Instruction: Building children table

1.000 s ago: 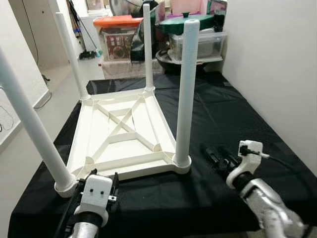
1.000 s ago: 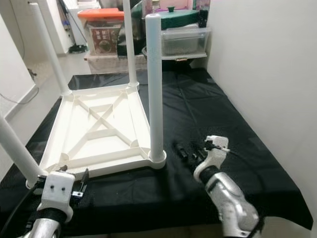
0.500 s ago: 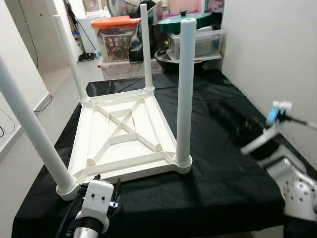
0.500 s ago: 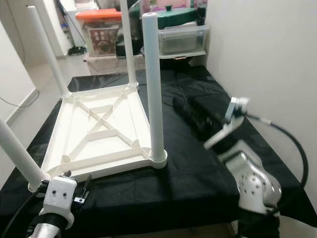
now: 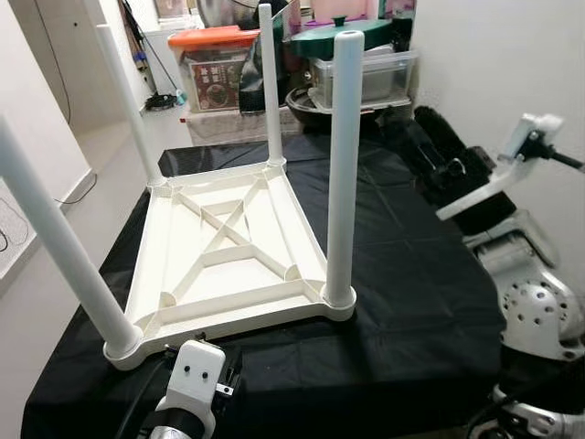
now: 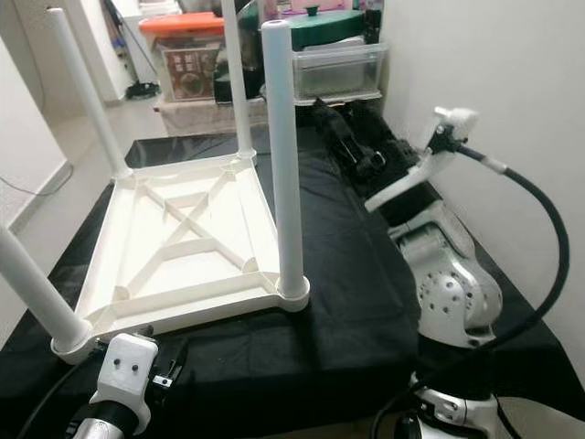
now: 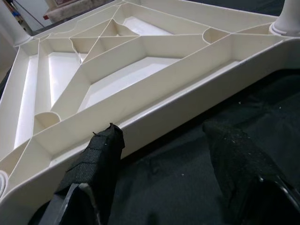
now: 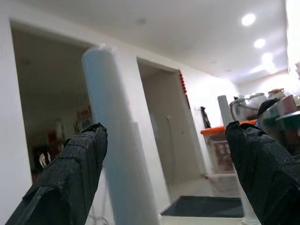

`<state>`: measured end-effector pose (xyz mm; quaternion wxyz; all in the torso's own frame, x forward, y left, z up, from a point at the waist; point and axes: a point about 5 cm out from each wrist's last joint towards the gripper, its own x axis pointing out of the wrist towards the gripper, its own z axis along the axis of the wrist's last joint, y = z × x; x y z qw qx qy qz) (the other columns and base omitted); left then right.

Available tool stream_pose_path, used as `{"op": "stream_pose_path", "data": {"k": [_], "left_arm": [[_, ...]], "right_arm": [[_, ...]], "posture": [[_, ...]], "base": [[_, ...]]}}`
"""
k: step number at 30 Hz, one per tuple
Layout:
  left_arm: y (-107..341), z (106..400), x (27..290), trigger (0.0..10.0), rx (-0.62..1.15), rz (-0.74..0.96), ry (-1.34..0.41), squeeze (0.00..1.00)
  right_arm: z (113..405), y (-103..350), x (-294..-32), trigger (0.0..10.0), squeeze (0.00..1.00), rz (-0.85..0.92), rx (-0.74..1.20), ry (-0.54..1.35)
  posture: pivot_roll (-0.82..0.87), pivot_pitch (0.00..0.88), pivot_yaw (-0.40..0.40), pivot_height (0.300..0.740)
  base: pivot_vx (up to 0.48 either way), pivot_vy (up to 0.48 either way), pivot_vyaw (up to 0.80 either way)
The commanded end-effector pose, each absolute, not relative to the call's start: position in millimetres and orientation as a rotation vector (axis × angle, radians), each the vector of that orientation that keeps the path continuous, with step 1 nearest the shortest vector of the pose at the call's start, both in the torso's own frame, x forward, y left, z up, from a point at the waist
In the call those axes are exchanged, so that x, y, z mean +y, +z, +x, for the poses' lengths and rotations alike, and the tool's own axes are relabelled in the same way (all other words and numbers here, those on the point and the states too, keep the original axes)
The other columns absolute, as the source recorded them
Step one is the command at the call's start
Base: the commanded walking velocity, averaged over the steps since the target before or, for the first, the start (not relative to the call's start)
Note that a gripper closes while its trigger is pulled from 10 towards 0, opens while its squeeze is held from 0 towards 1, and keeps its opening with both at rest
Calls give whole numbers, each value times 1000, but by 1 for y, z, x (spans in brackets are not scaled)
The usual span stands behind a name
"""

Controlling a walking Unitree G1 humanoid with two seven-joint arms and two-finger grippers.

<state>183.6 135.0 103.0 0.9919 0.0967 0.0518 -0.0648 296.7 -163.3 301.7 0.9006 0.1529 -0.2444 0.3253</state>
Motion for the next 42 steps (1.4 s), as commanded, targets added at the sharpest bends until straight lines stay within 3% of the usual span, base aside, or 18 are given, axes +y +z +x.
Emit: {"op": "stream_pose_path", "data": {"k": [1, 19, 23, 28, 42], "left_arm": [[96, 182, 137, 10000, 140, 207, -133, 0], [97, 182, 134, 10000, 137, 215, -144, 0], [97, 181, 133, 10000, 134, 215, -144, 0], [101, 180, 133, 10000, 115, 219, -136, 0], [100, 180, 130, 10000, 112, 224, -146, 0]], "right_arm": [[292, 300, -152, 10000, 0, 295, -503, 725], [297, 266, -121, 10000, 0, 139, -369, 733], [302, 246, -114, 10000, 0, 82, -294, 630], [304, 218, -126, 10000, 0, -14, -208, 395], [301, 202, -138, 10000, 0, -80, -149, 154]], "posture": [[-33, 0, 37, 740], [-27, 8, 26, 740], [-24, 7, 19, 740], [-26, 5, 21, 740], [-30, 3, 26, 740]], "base": [[0, 0, 0], [0, 0, 0], [0, 0, 0], [0, 0, 0], [0, 0, 0]]}}
